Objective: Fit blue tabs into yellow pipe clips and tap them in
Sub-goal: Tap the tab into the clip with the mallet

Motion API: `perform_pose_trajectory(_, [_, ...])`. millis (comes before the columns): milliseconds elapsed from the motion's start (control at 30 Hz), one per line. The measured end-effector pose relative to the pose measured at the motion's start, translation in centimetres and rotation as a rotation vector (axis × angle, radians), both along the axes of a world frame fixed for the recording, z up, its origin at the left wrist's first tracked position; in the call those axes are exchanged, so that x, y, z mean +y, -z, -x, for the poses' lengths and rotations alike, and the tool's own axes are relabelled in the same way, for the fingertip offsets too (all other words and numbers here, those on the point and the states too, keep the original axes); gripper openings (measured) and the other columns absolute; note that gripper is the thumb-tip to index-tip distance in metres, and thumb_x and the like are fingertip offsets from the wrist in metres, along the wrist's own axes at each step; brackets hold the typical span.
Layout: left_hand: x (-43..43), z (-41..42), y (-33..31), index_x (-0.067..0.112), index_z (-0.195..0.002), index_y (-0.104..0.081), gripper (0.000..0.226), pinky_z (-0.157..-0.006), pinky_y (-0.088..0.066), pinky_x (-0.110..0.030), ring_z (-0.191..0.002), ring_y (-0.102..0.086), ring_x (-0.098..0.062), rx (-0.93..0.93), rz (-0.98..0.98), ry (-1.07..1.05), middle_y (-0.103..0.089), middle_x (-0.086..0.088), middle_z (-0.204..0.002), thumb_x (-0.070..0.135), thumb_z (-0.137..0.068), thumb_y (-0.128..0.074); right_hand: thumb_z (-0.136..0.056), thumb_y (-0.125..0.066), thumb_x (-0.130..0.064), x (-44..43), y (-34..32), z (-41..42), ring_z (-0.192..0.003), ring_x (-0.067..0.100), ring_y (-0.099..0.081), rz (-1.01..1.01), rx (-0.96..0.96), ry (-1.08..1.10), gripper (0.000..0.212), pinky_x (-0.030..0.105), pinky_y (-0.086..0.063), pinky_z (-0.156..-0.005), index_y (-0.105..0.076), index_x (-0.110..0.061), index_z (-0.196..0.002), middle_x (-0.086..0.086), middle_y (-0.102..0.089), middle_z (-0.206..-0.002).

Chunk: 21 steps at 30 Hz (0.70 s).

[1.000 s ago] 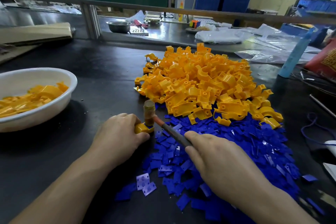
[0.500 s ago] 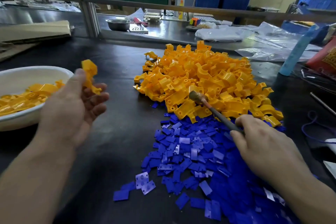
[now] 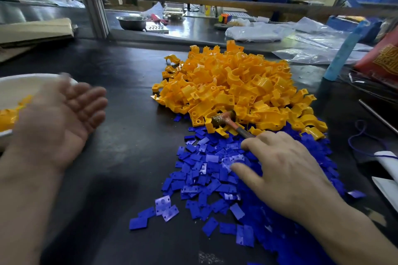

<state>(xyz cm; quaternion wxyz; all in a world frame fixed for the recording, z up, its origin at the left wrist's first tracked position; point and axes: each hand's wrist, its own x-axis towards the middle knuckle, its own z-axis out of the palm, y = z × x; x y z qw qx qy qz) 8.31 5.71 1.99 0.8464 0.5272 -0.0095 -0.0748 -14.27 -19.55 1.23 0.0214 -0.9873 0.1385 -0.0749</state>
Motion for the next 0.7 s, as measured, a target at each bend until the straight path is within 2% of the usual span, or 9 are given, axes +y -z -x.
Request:
perform_pose_trajectory(67, [-2.0, 1.5, 0.6, 0.022, -0.09, -0.062, 0.026, -0.055, -0.055, -0.022, -0.066, -0.071, -0.009, -0.071, -0.437, 0.08, -0.076, 0.002, -0.085, 0.041, -0.098, -0.047, -0.074, -0.021, -0.078, 0.2, 0.2, 0.0, -0.108, 0.015, -0.04, 0.025, 0.078, -0.027, 0.074, 0.033, -0.039, -0.092, -0.035, -0.038, -0.135, -0.01, -0.046, -0.122])
perform_pose_trajectory(100, [-3.1, 2.6, 1.1, 0.022, -0.091, -0.064, 0.025, -0.059, -0.054, -0.027, -0.071, -0.069, -0.012, -0.149, -0.675, 0.118, -0.075, 0.0, -0.092, 0.043, -0.097, -0.051, -0.075, -0.024, -0.079, 0.3, 0.5, 0.0, -0.108, 0.017, -0.04, 0.04, 0.108, -0.033, 0.075, 0.034, -0.039, -0.092, -0.03, -0.037, -0.136, -0.008, -0.044, -0.123])
perform_pose_trajectory(167, [-4.8, 4.9, 2.2, 0.026, -0.108, -0.066, 0.034, -0.075, -0.05, -0.032, -0.089, -0.065, -0.015, -0.4, -1.133, 0.226, -0.071, 0.004, -0.107, 0.054, -0.091, -0.056, -0.08, -0.033, -0.076, 0.5, 1.0, -0.2, -0.109, 0.019, -0.043, 0.061, 0.132, -0.039, 0.068, 0.035, -0.041, -0.089, -0.029, -0.036, -0.135, -0.003, -0.042, -0.125])
perform_pose_trajectory(233, [-6.0, 7.1, 3.2, 0.03, -0.135, -0.052, 0.057, -0.095, -0.044, -0.035, -0.116, -0.054, -0.014, -0.595, -1.479, 0.358, -0.059, 0.007, -0.133, 0.063, -0.088, -0.049, -0.086, -0.039, -0.066, 0.7, 1.3, -0.3, -0.108, 0.019, -0.047, 0.037, 0.108, -0.052, 0.055, 0.034, -0.043, -0.084, -0.036, -0.035, -0.131, -0.003, -0.044, -0.122])
perform_pose_trajectory(333, [-7.7, 8.6, 4.2, 0.034, -0.147, -0.034, 0.062, -0.113, -0.03, -0.034, -0.138, -0.034, -0.011, -0.809, -1.585, 0.481, -0.04, 0.012, -0.151, 0.063, -0.092, -0.036, -0.092, -0.039, -0.056, 0.9, 1.5, -0.4, -0.101, 0.017, -0.051, 0.008, 0.077, -0.099, 0.037, 0.033, -0.046, -0.076, -0.046, -0.035, -0.122, -0.004, -0.047, -0.115])
perform_pose_trajectory(433, [-8.4, 9.0, 4.8, 0.038, -0.15, -0.029, 0.061, -0.117, -0.024, -0.031, -0.142, -0.025, -0.005, -0.914, -1.567, 0.546, -0.032, 0.017, -0.155, 0.062, -0.094, -0.033, -0.092, -0.037, -0.058, 0.5, 1.5, -0.5, -0.096, 0.012, -0.051, -0.037, 0.026, -0.074, 0.036, 0.028, -0.044, -0.07, -0.045, -0.038, -0.121, -0.009, -0.045, -0.114])
perform_pose_trajectory(500, [-8.2, 9.0, 4.8, 0.038, -0.15, -0.029, 0.059, -0.116, -0.024, -0.028, -0.141, -0.026, -0.002, -0.917, -1.519, 0.561, -0.033, 0.02, -0.154, 0.061, -0.095, -0.033, -0.092, -0.038, -0.057, -0.1, 1.2, -0.7, -0.094, 0.009, -0.049, -0.06, -0.039, -0.036, 0.036, 0.023, -0.04, -0.067, -0.043, -0.04, -0.124, -0.012, -0.043, -0.117])
perform_pose_trajectory(633, [-7.9, 8.4, 4.9, 0.04, -0.146, -0.035, 0.053, -0.113, -0.026, -0.023, -0.136, -0.031, 0.004, -0.943, -1.415, 0.564, -0.038, 0.024, -0.149, 0.056, -0.096, -0.037, -0.093, -0.045, -0.047, -0.7, 0.3, -2.0, -0.106, 0.012, -0.046, -0.031, -0.17, -0.047, 0.039, 0.024, -0.041, -0.08, -0.046, -0.034, -0.13, -0.01, -0.05, -0.122])
perform_pose_trajectory(700, [-7.8, 8.3, 5.0, 0.04, -0.145, -0.038, 0.049, -0.112, -0.028, -0.023, -0.135, -0.033, 0.005, -0.965, -1.384, 0.549, -0.04, 0.025, -0.148, 0.053, -0.097, -0.039, -0.092, -0.048, -0.044, -0.2, -0.1, -3.9, -0.103, 0.016, -0.046, 0.016, -0.216, -0.099, 0.037, 0.029, -0.043, -0.084, -0.05, -0.03, -0.126, -0.005, -0.055, -0.119])
